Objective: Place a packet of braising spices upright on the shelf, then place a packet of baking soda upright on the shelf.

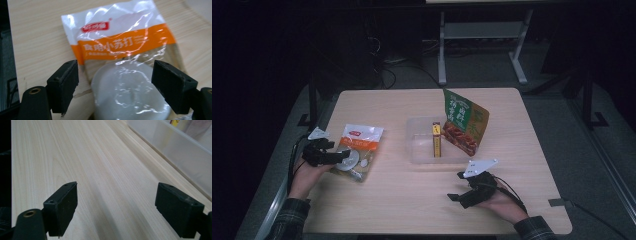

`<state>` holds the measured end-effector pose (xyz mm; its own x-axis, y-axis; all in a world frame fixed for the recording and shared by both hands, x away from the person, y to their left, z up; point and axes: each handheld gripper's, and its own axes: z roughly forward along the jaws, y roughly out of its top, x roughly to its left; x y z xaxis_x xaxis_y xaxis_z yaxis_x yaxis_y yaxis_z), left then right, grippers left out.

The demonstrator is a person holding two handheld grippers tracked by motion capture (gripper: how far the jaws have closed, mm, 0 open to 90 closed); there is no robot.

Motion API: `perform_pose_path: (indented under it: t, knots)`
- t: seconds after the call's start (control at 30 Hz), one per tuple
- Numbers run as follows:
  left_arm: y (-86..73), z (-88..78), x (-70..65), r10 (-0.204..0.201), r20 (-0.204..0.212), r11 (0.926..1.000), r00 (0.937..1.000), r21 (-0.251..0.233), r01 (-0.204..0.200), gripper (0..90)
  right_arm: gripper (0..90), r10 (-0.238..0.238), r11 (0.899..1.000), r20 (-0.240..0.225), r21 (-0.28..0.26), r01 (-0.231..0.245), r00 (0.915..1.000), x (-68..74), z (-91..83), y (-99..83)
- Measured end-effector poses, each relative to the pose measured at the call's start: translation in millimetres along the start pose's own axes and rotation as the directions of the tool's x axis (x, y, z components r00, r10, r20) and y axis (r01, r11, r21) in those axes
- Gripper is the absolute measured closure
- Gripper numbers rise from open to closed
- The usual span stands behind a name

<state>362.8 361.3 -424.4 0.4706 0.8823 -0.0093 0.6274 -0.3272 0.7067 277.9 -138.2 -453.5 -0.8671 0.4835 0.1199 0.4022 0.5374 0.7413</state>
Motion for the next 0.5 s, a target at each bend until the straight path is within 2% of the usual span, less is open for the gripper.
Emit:
perform_pose_path:
  t: [0.2,0.23,0.3,0.33,0.43,0.5]
  knots:
    - [-1.9,16.0,11.2,-0.027,-0.007,0.9989,0.9996,0.039,0.027,21.1,18.1,-0.01,1.0,-0.004,0.013,0.01,0.9999,0.7,2.1,-0.3]
    - [-2.5,21.3,13.0,-0.048,0.001,0.9979,0.9988,0.043,0.048,21.2,18.2,-0.009,1.0,-0.005,0.012,0.009,0.9999,0.6,2.0,-0.2]
    - [-2.8,23.6,14.0,-0.053,0.007,0.9974,0.9986,0.05,0.053,21.3,18.2,-0.011,1.0,-0.005,0.012,0.011,0.9999,0.5,2.0,-0.3]
    - [-3.1,25.6,14.9,-0.057,0.013,0.9964,0.9983,0.065,0.056,21.3,18.2,-0.013,1.0,-0.006,0.013,0.013,0.9999,0.1,1.9,-0.4]
    - [-4.2,29.7,16.7,-0.1,0.046,0.9929,0.994,0.07,0.096,22.9,18.3,-0.012,1.0,-0.005,0.015,0.012,0.9999,-0.4,2.6,-0.6]
    - [-4.6,30.7,18.3,-0.106,0.072,0.9922,0.9917,0.072,0.101,27.7,18.5,-0.013,1.0,-0.006,0.02,0.013,0.9999,0.6,3.3,-0.6]
